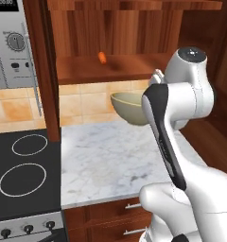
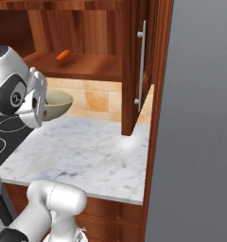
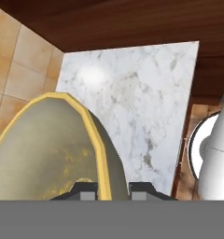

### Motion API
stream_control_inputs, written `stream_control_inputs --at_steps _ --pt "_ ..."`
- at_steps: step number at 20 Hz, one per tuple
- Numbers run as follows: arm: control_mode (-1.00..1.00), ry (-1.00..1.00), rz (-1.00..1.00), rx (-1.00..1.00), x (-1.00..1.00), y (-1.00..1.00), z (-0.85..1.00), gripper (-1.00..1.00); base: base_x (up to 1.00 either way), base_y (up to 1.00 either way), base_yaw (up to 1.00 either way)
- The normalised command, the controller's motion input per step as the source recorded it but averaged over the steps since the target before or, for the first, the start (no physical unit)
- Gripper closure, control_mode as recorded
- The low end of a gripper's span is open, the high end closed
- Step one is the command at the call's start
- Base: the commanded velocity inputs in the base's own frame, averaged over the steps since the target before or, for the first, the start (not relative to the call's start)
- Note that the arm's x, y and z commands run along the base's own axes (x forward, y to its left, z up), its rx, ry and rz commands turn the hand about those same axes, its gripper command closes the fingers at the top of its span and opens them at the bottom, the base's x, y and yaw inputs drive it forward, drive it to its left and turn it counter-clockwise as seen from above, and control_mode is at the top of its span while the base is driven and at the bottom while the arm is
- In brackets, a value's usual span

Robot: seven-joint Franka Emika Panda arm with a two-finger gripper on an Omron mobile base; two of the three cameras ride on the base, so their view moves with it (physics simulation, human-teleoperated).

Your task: Pick the mug and place it in the sink. Pick the bowl and place it in the open cabinet and then close the cabinet.

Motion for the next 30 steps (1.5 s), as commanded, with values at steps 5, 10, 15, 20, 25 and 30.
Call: stream_control_inputs --at_steps 5,10,15,20,25,30 --pt "-1.0 -0.04 -0.01 0.0 0.0 -0.2 0.46 1.0 0.0 0.0 0.0" --pt "-1.0 -0.13 0.0 -0.01 0.0 -0.13 0.23 1.0 0.0 0.0 0.0" --pt "-1.0 -0.27 0.0 -0.06 0.0 -0.06 0.09 1.0 0.0 0.0 0.0" --pt "-1.0 -0.34 0.0 -0.08 0.0 -0.05 0.08 1.0 0.0 0.0 0.0" --pt "-1.0 -0.25 0.0 -0.06 0.04 -0.06 0.08 1.0 0.0 0.0 0.0" --pt "-1.0 -0.01 0.0 0.0 0.24 -0.02 0.15 1.0 0.0 0.0 0.0"
